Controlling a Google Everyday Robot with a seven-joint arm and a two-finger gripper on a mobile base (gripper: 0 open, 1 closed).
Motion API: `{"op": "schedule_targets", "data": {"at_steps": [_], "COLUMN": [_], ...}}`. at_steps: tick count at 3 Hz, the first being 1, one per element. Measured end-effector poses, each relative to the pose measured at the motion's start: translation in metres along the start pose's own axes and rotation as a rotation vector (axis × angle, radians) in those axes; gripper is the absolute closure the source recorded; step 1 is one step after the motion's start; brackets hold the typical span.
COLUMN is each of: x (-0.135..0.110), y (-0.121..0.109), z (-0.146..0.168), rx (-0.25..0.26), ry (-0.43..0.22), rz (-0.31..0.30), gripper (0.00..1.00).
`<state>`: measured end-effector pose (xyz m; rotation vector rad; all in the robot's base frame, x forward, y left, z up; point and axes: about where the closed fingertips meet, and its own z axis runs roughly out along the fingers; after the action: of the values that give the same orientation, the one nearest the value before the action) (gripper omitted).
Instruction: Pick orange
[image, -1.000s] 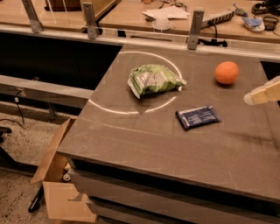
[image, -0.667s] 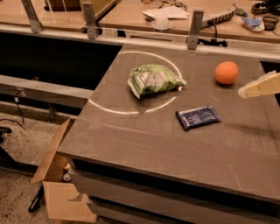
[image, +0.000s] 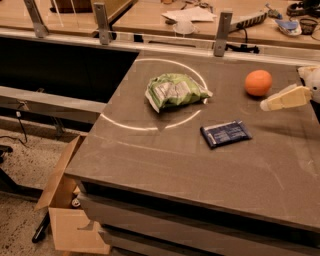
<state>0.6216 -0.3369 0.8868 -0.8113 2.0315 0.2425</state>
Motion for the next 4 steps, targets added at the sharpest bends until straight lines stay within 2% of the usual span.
{"op": "schedule_targets", "data": {"at_steps": [1, 2, 3, 4], "x": [0.004, -0.003, -0.004, -0.015], "y": [-0.008, -0.021, -0.031, -0.033], "z": [0.021, 0.055, 0.072, 0.084], "rx": [-0.011, -0.002, 0.016, -0.029], "ry": [-0.008, -0.048, -0.058, -0.084], "rz": [-0.012, 0.007, 0.031, 0.039], "gripper": [0.00, 0.03, 0.26, 0.57]}}
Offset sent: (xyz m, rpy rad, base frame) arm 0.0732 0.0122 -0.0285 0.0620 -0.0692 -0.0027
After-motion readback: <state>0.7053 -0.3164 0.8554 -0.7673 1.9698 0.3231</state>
